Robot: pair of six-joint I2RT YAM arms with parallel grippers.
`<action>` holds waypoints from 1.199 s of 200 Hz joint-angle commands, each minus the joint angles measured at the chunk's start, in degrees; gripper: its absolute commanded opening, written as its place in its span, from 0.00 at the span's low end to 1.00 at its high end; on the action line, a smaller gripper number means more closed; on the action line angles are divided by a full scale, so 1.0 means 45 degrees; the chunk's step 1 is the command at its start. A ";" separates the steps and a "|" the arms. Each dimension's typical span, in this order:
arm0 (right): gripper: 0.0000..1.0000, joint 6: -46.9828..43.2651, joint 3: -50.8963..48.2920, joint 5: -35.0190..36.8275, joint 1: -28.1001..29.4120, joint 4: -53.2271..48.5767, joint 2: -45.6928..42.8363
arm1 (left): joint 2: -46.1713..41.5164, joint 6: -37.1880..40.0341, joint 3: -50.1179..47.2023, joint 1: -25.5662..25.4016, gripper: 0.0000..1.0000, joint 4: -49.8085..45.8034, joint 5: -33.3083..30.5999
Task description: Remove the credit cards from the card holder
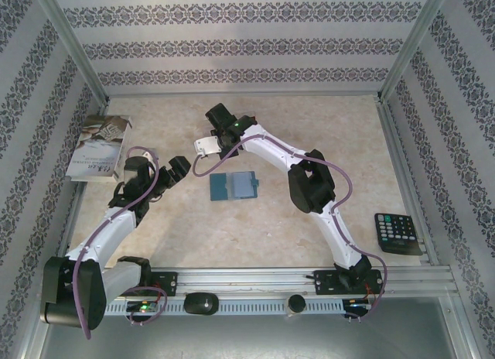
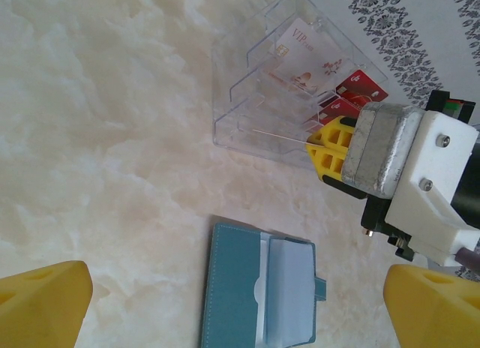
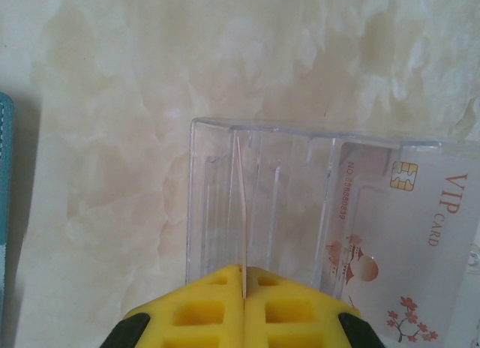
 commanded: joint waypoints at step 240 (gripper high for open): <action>0.22 0.0839 -0.0253 0.0632 -0.0051 0.1844 0.0454 | -0.0043 -0.0247 -0.0296 0.0226 1.00 0.0536 0.0395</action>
